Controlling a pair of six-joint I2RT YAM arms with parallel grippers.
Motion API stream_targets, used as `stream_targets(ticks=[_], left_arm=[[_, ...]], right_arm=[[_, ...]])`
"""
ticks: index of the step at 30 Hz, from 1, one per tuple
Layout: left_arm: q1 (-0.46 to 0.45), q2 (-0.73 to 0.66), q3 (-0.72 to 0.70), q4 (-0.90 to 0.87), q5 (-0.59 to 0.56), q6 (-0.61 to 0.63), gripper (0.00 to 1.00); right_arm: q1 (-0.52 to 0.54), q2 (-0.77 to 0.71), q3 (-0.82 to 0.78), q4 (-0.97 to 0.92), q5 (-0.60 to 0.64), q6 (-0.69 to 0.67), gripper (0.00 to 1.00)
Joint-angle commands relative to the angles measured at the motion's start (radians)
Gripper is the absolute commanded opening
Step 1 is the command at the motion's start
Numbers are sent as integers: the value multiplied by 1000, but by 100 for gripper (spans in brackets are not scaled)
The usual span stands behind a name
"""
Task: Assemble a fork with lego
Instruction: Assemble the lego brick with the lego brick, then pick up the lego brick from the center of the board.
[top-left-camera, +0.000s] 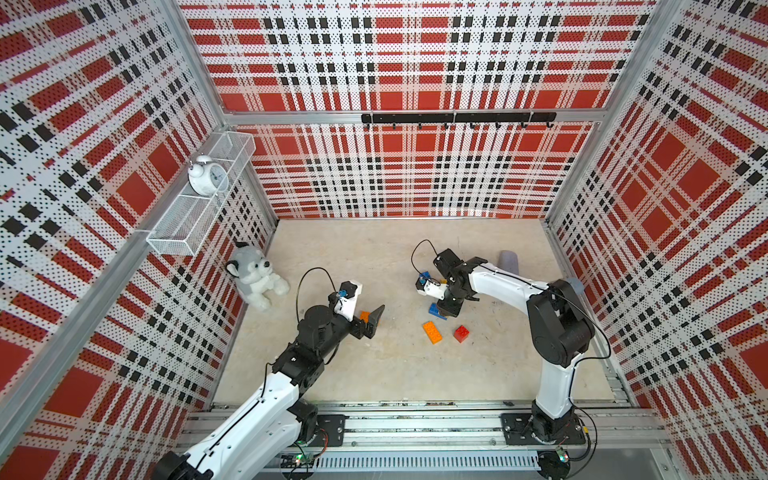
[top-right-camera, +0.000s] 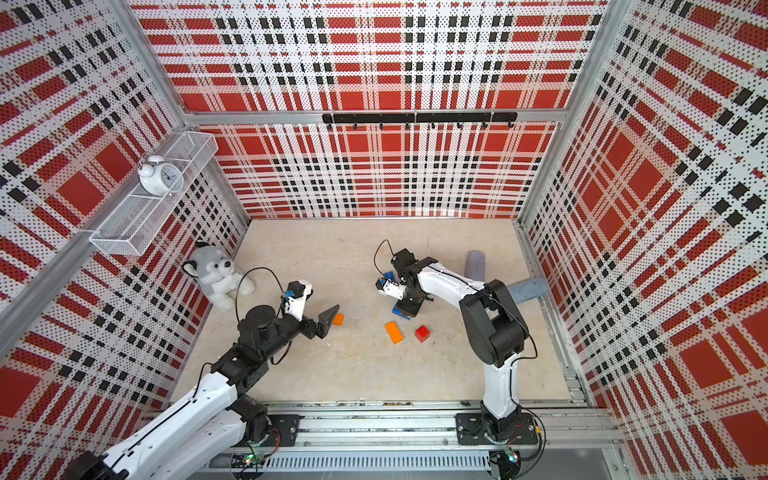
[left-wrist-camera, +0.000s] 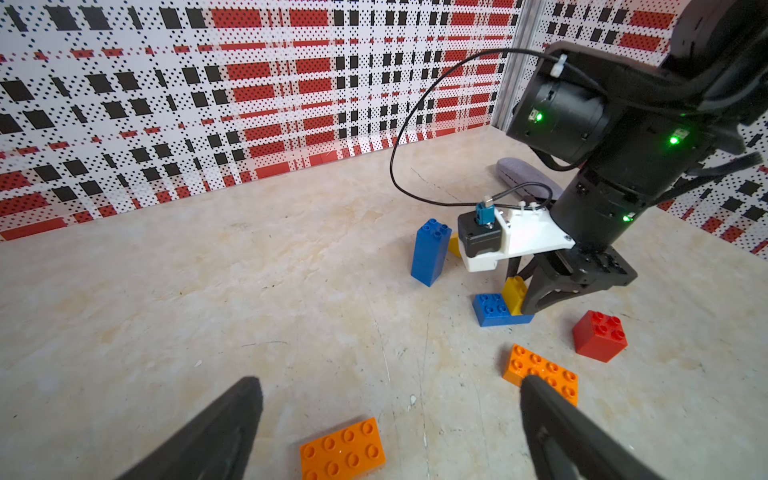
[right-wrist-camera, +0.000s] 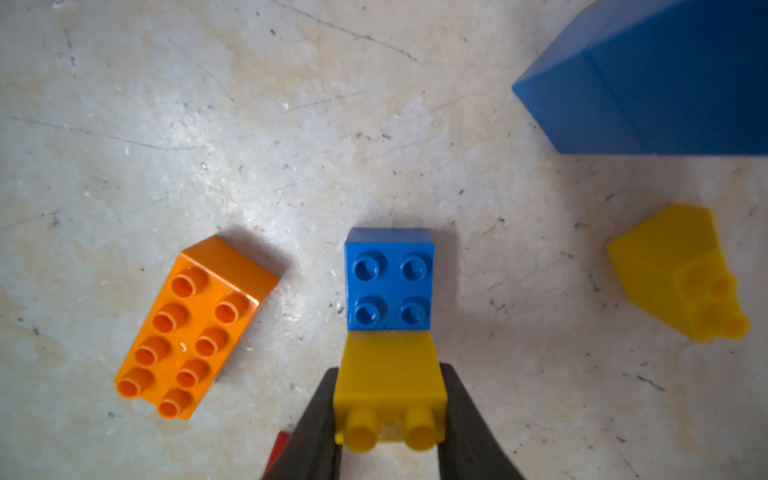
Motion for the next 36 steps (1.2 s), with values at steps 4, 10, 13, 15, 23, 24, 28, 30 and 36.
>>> stream_targets(ticks=[4, 10, 13, 15, 23, 24, 28, 30, 36], left_arm=[[-5, 8, 6, 7, 19, 16, 98], [-5, 2, 8, 7, 21, 15, 98], [-5, -2, 8, 5, 20, 15, 98], [-5, -10, 7, 6, 18, 16, 98], [-6, -28, 6, 4, 11, 18, 98], [-5, -30, 5, 4, 11, 17, 98], [-5, -41, 4, 4, 6, 18, 98], [-5, -42, 4, 4, 3, 17, 98], [-5, -42, 5, 2, -2, 22, 98]], right_arm=[[1, 140, -52, -42, 51, 2, 19], [-10, 9, -16, -46, 31, 23, 25], [-10, -27, 6, -56, 30, 37, 30], [-13, -43, 11, -52, 26, 49, 38], [-16, -118, -9, 3, -1, 100, 57], [-15, -124, -13, 11, -10, 102, 58], [7, -114, -4, 44, -37, 117, 60], [29, -81, 23, 27, -13, 118, 62], [48, 13, 98, -14, 42, 129, 61]])
